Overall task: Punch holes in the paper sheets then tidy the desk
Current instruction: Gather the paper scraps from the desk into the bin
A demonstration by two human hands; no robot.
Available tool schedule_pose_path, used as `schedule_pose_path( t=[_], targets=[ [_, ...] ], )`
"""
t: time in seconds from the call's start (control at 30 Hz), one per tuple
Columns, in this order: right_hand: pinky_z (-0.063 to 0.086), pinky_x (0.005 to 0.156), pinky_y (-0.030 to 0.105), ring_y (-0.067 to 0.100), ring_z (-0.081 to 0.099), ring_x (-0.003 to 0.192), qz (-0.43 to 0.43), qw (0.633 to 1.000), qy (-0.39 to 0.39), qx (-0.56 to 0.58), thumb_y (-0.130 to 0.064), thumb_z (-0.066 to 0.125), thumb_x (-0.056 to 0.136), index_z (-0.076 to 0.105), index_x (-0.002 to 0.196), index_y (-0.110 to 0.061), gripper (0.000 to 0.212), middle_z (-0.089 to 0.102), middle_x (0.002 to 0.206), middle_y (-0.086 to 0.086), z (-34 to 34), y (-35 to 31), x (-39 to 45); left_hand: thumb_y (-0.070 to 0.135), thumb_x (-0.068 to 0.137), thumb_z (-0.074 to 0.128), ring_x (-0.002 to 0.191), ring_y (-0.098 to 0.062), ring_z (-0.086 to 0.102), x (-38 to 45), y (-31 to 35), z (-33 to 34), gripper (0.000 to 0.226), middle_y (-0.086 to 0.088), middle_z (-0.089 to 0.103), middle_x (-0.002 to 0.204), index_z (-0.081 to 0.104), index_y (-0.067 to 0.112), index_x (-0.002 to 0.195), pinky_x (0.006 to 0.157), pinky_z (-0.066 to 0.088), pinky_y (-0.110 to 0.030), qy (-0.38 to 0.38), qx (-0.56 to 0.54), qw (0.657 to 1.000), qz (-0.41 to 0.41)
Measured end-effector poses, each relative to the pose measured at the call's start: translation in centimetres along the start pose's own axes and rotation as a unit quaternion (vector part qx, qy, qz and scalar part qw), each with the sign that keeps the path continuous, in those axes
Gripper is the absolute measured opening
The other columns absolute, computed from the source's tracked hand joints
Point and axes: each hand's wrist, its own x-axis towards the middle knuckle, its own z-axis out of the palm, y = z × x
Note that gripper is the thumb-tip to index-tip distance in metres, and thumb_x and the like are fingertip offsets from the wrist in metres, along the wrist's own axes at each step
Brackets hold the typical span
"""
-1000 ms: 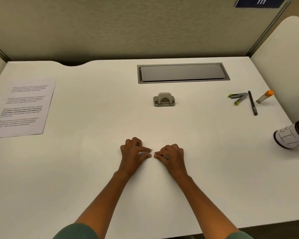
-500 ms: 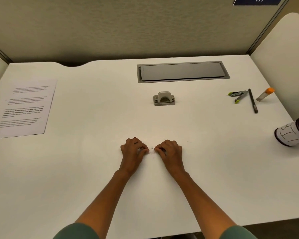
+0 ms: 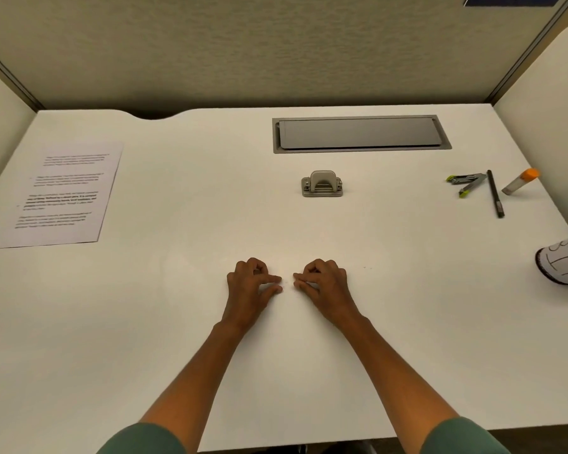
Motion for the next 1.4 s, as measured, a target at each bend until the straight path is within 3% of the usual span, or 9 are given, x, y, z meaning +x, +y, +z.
schedule_pose_path(
  t=[0.33,0.5,0.67,0.73,0.83,1.0,1.17,1.27,1.4],
  targets=[
    [0.038,0.079,0.034,0.009,0.048,0.087,-0.02,0.999,0.001,0.03,-0.035,0.074,0.08,0.076,0.093,-0.032,0.014,0.061,0.091,-0.015,0.0,0.5,-1.6,0.025,0.08,0.077,0.094,-0.011,0.045,0.3,1.7,1.9,0.004,0.011,0.053,0.093,0.077,0.028,0.083,0.082,0.019,-0.026,-0.004,-0.01,1.0,0.021],
    [0.046,0.074,0.032,0.015,0.051,0.083,0.037,0.99,0.137,0.008,-0.019,0.068,0.087,0.075,0.097,-0.018,0.012,0.062,0.089,-0.004,-1.8,1.9,-1.7,0.032,0.082,0.075,0.098,-0.007,0.044,0.2,0.8,1.4,0.017,0.014,0.052,0.098,0.075,0.031,0.099,0.089,0.026,-0.03,0.007,-0.037,0.999,0.007],
    [0.047,0.087,0.037,0.028,0.051,0.1,0.163,0.963,0.21,-0.049,0.003,0.053,0.088,0.067,0.115,-0.003,0.031,0.059,0.106,0.011,-5.6,5.6,-2.0,0.055,0.086,0.057,0.116,-0.018,0.05,0.1,-1.0,0.1,0.048,0.002,0.056,0.125,0.066,0.023,0.12,0.094,0.035,-0.037,0.035,0.09,0.993,0.061],
    [0.041,0.088,0.028,0.019,0.047,0.105,0.219,0.956,0.195,-0.032,0.005,0.045,0.089,0.063,0.116,-0.003,0.033,0.055,0.11,0.009,-6.2,6.6,-2.1,0.055,0.087,0.053,0.128,-0.024,0.046,-0.1,-1.0,0.5,0.054,-0.005,0.052,0.137,0.062,0.018,0.125,0.101,0.034,-0.042,0.016,0.129,0.988,0.081],
    [0.038,0.084,0.022,-0.009,0.042,0.087,0.263,0.948,0.175,0.047,-0.005,0.043,0.093,0.059,0.104,-0.009,0.02,0.049,0.101,0.0,-5.9,5.9,-1.8,0.044,0.09,0.058,0.127,-0.03,0.047,-0.5,0.0,2.1,0.044,-0.01,0.051,0.139,0.063,0.014,0.122,0.101,0.036,-0.044,-0.002,0.148,0.983,0.112],
    [0.035,0.076,0.011,-0.009,0.046,0.086,0.221,0.963,0.139,0.066,-0.018,0.049,0.097,0.055,0.09,-0.019,0.008,0.047,0.092,-0.008,-2.6,2.3,-1.8,0.018,0.089,0.068,0.106,-0.03,0.055,-0.4,3.3,4.1,0.021,-0.009,0.059,0.12,0.07,0.013,0.109,0.087,0.043,-0.038,0.011,0.09,0.99,0.105],
    [0.036,0.071,0.001,-0.002,0.05,0.084,0.149,0.984,0.088,0.031,-0.019,0.048,0.096,0.059,0.092,-0.019,0.012,0.053,0.096,-0.008,0.4,-0.2,-2.2,0.011,0.093,0.057,0.099,-0.005,0.046,0.0,5.3,4.9,0.018,0.007,0.054,0.108,0.065,0.013,0.108,0.082,0.035,-0.012,-0.015,-0.017,0.999,0.04],
    [0.033,0.083,0.003,0.007,0.048,0.097,0.12,0.989,0.081,0.01,-0.006,0.046,0.095,0.064,0.112,-0.01,0.024,0.056,0.108,-0.002,0.0,-0.4,-1.6,0.001,0.093,0.055,0.102,-0.016,0.057,0.2,5.3,3.8,0.023,-0.004,0.063,0.111,0.067,0.004,0.112,0.088,0.043,-0.019,0.013,-0.046,0.997,0.054],
    [0.041,0.09,0.021,0.023,0.049,0.106,0.106,0.988,0.107,-0.035,0.009,0.043,0.09,0.06,0.123,-0.002,0.039,0.057,0.114,0.009,-1.9,0.5,0.1,0.001,0.094,0.056,0.102,-0.016,0.065,0.6,3.9,1.9,0.025,-0.005,0.069,0.112,0.065,0.004,0.117,0.089,0.053,-0.029,0.097,-0.116,0.989,0.003]
  ],
)
